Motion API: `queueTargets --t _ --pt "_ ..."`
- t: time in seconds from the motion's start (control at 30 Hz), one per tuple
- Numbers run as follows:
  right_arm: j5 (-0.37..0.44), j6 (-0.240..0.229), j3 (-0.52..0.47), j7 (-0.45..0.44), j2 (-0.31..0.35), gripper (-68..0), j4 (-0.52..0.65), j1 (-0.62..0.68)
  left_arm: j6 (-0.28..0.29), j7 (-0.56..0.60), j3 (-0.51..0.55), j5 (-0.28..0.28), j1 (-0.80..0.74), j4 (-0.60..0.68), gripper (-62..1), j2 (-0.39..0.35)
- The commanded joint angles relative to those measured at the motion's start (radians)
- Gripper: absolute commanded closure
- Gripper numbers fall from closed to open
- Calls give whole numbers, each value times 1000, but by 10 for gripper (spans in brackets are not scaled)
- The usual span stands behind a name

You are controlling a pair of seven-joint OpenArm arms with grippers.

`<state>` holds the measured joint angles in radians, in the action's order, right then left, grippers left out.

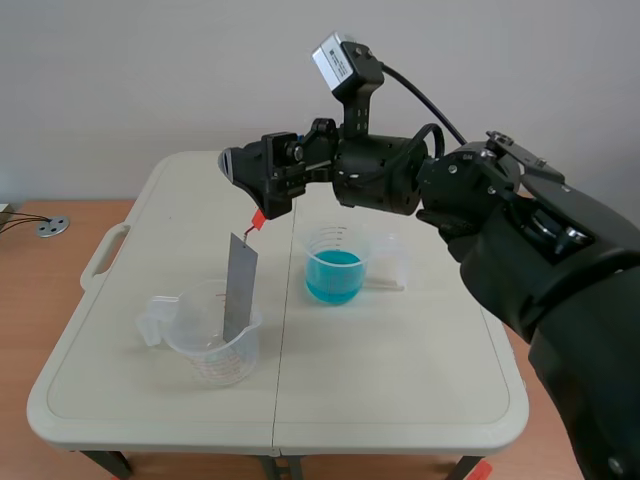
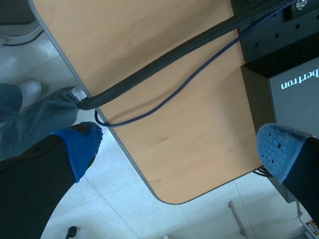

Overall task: Hold the metal plate by the orange handle, dip it into the blue solution, take it out and point at it, then put the plate back in the beaker on the left.
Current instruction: 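Return to the home posture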

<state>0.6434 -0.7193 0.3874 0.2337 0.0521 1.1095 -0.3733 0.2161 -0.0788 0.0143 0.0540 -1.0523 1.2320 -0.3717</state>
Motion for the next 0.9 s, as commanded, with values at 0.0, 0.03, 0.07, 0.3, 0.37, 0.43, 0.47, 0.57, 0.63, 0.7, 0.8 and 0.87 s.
queueTargets --t 0.0,0.03,0.07,0.3,0.37,0.43,0.47,0.57,0.63,0.7,0.8,0.87 --pt "10 -4 4 -8 -6 -565 12 -26 3 2 5 5 -8 3 -623 -3" --pt "9 -5 5 -8 -5 -590 19 -26 3 3 5 5 -8 3 -623 -3" --pt "6 -5 5 -8 -1 -615 26 -25 3 5 5 6 -8 3 -623 -3" --pt "-48 -3 5 -15 57 -665 138 -11 3 109 5 13 -6 16 -623 11" --pt "-50 0 4 -28 90 -665 188 7 3 119 5 14 3 40 -623 10" --pt "-50 22 5 -42 126 -665 240 31 3 124 6 14 21 71 -623 10" --pt "-50 32 4 -51 145 -665 266 44 3 124 11 14 32 89 -623 10" --pt "-51 58 4 -65 200 -665 339 86 3 127 14 16 65 159 -623 8" --pt "-56 73 4 -65 233 -665 380 117 1 129 16 12 82 213 -623 5" --pt "-59 77 4 -70 265 -665 415 148 -1 131 22 11 100 273 -623 5" --pt "-74 91 4 -93 309 -665 459 199 -12 132 22 8 126 362 -623 2" --pt "-91 106 3 -107 336 -664 486 235 -16 132 22 5 142 417 -623 -5"
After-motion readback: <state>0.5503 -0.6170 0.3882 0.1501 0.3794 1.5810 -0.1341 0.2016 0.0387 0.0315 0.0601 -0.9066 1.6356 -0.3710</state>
